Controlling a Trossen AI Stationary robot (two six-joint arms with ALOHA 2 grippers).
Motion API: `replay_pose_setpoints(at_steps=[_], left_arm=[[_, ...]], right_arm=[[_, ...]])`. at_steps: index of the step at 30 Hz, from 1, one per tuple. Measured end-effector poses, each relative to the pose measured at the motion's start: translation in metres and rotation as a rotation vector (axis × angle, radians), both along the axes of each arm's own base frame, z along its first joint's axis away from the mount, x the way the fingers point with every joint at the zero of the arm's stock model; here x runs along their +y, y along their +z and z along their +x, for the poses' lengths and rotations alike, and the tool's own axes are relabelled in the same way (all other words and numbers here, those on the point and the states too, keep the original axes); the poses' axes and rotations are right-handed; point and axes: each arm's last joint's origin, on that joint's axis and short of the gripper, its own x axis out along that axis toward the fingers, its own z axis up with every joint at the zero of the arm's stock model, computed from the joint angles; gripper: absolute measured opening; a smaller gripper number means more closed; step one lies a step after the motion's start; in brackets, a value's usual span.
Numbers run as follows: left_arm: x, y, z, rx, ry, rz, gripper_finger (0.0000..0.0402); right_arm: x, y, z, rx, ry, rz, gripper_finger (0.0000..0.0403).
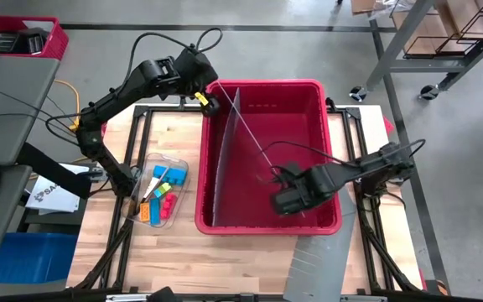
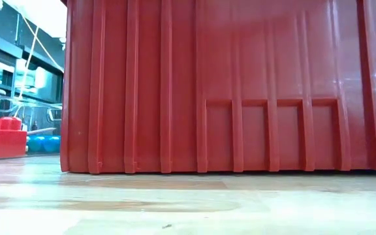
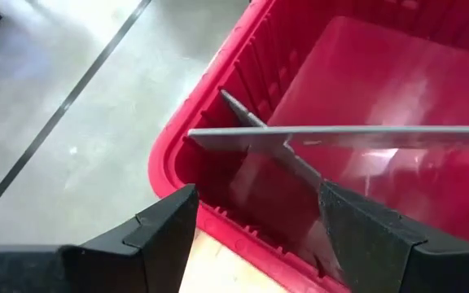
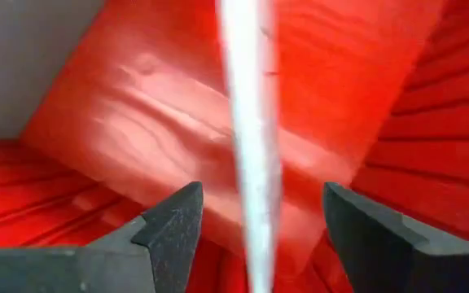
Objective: Sort Items/Unsort Items
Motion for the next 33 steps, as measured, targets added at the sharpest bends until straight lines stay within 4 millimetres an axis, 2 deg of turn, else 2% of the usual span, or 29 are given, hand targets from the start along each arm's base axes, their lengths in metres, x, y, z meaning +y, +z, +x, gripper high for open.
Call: replay_pose_setpoints(at_steps=[6, 10, 14, 20, 24, 29, 33], left_arm=[[-0.002, 0.0, 0.001, -0.006, -0.022, -0.02, 0.0253], [-0.003, 0.0, 0.002, -0.006, -0.022, -0.016, 0.0253], [-0.005, 0.0, 0.003, -0.006, -0.027, -0.015, 0.0253], [-0.004, 0.0, 0.002, 0.036, -0.049, 0.031, 0.0253], [-0.002, 0.001, 0.002, 0.069, -0.065, 0.084, 0.0253], [0.012, -0.005, 0.011, 0.124, -0.141, 0.166, 0.0253], [0.029, -0.026, 0.024, 0.344, -0.208, 0.267, 0.0253]], right_arm=[[0.003, -0.021, -0.024, 0.113, -0.014, 0.084, 0.0245], [0.014, -0.024, -0.024, 0.046, 0.032, 0.075, 0.0245], [0.015, -0.024, -0.025, 0.024, 0.041, 0.04, 0.0245], [0.021, -0.052, -0.017, 0.018, 0.088, 0.13, 0.0227], [0.019, -0.058, -0.02, 0.037, 0.062, 0.099, 0.0176], [0.019, -0.056, -0.019, 0.031, 0.095, 0.069, 0.0024], [0.023, -0.045, -0.02, 0.01, 0.105, 0.103, 0.0011]])
